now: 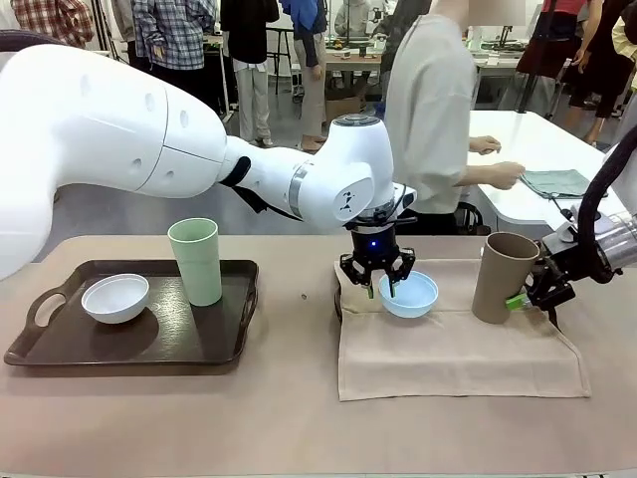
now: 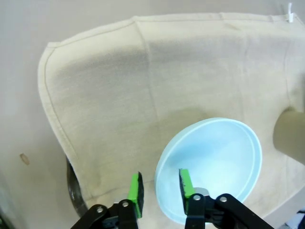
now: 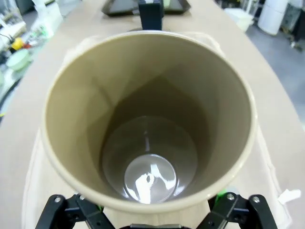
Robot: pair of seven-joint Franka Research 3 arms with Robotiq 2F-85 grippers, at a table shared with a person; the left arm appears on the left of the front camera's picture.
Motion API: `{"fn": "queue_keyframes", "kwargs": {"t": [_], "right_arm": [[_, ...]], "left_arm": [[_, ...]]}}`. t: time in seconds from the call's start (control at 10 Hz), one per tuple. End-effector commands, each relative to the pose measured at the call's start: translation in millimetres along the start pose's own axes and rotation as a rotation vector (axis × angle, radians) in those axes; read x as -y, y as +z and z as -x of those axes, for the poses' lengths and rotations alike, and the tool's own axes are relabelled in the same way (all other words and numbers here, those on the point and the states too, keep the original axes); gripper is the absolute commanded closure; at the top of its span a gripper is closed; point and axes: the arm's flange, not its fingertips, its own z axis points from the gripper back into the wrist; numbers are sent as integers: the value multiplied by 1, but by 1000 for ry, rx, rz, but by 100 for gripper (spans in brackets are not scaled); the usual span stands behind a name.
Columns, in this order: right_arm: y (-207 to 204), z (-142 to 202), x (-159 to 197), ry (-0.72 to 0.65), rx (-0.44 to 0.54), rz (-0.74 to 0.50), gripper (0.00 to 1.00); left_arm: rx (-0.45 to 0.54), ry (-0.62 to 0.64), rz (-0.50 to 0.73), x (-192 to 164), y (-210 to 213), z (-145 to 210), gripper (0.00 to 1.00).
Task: Set up a tray with a mat and arrange the tableware.
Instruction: Place the Picnic Bowl and Reusable plastic cup back onto the Handle tray in front of the human's position.
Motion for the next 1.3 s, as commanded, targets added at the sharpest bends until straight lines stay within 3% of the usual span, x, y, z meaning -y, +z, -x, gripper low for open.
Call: {"fn": "queue_keyframes", "kwargs": {"t": [0.0,0.1,0.2,0.4,0.7,1.2], "right_arm": [[17,-5,0,-24,-81,27,0],[26,-3,2,-53,-84,27,0],[32,0,4,-88,-96,21,0],[47,-3,2,-197,-167,3,0],[74,-51,-13,-452,-339,109,0],[100,-152,-40,-797,-657,468,0]], "left_arm": [[-16,-7,8,-7,13,4,0],[-15,-9,17,-7,14,6,0],[-18,-14,19,-10,18,5,36],[-13,-13,17,-17,29,11,16],[42,-65,-45,-26,65,29,16],[132,-60,-212,-51,144,63,16]]}}
